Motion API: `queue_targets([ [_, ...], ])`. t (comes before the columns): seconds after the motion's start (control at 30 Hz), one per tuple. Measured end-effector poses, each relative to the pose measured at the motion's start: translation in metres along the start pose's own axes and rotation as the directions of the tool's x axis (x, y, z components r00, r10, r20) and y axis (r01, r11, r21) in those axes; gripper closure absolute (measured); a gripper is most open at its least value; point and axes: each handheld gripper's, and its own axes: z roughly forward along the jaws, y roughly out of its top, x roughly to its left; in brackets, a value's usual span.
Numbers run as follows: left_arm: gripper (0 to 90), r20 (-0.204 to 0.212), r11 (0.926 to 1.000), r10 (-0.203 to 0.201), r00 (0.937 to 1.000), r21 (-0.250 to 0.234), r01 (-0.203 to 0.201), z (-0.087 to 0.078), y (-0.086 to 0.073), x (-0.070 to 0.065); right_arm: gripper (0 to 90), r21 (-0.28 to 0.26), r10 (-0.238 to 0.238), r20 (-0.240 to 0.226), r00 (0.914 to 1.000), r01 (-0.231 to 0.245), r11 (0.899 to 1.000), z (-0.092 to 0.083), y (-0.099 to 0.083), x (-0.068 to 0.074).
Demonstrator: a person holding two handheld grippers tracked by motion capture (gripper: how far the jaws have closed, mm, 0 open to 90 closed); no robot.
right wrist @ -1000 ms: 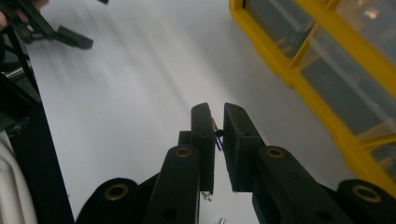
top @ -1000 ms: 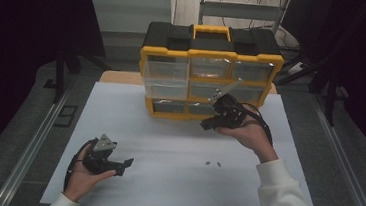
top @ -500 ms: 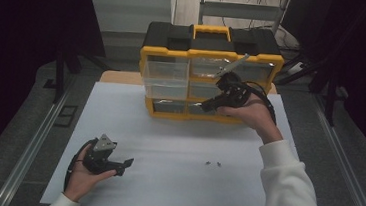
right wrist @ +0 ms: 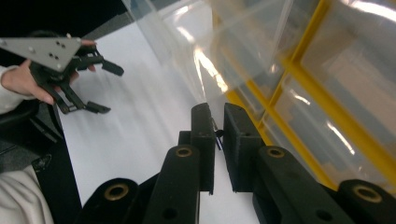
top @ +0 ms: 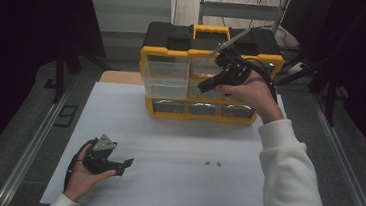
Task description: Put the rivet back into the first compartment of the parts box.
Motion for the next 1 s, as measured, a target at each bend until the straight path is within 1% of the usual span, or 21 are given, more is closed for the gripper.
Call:
queue_targets([
  [0.17,14.9,-0.002,1.0,0.001,1.0,-0.001,-0.001,0.0,0.0,0.0,83.4,-0.018,-0.006,0.001,1.0,0.006,1.0,-0.005,0.017,0.001],
  [0.2,14.9,-0.002,1.0,0.0,1.0,-0.002,0.0,0.0,0.0,0.0,83.4,-0.022,-0.017,0.001,0.9999,0.017,1.0,-0.006,0.02,0.0],
  [0.37,14.9,-0.005,1.0,0.002,1.0,0.0,-0.002,0.0,0.0,0.0,83.4,-0.038,-0.03,-0.002,0.9995,0.03,0.999,-0.007,0.037,0.006],
  [0.47,14.9,-0.007,0.9999,0.008,0.9999,0.007,-0.008,0.0,0.0,0.0,83.4,-0.044,-0.037,-0.014,0.9992,0.036,0.998,-0.004,0.045,0.009],
  [0.63,14.9,-0.006,1.0,0.004,1.0,0.002,-0.004,0.0,-0.001,0.0,83.4,-0.031,-0.051,-0.014,0.9986,0.051,0.998,0.006,0.056,0.012],
  [0.9,14.9,-0.006,1.0,0.003,1.0,0.009,-0.003,0.001,-0.001,0.001,82.5,-0.024,-0.056,-0.014,0.9983,0.056,0.998,0.014,0.066,0.014],
  [0.93,14.9,-0.007,1.0,0.004,1.0,0.009,-0.004,0.001,-0.001,0.001,81.0,-0.025,-0.054,-0.013,0.9984,0.054,0.998,0.015,0.066,0.014],
  [0.97,14.9,-0.007,1.0,0.003,1.0,0.008,-0.003,0.001,-0.001,0.001,77.2,-0.026,-0.053,-0.011,0.9985,0.053,0.998,0.016,0.066,0.014],
  [1.0,14.9,-0.007,1.0,0.004,1.0,0.008,-0.004,0.001,-0.001,0.001,69.5,-0.028,-0.049,-0.01,0.9988,0.048,0.998,0.016,0.067,0.014],
])
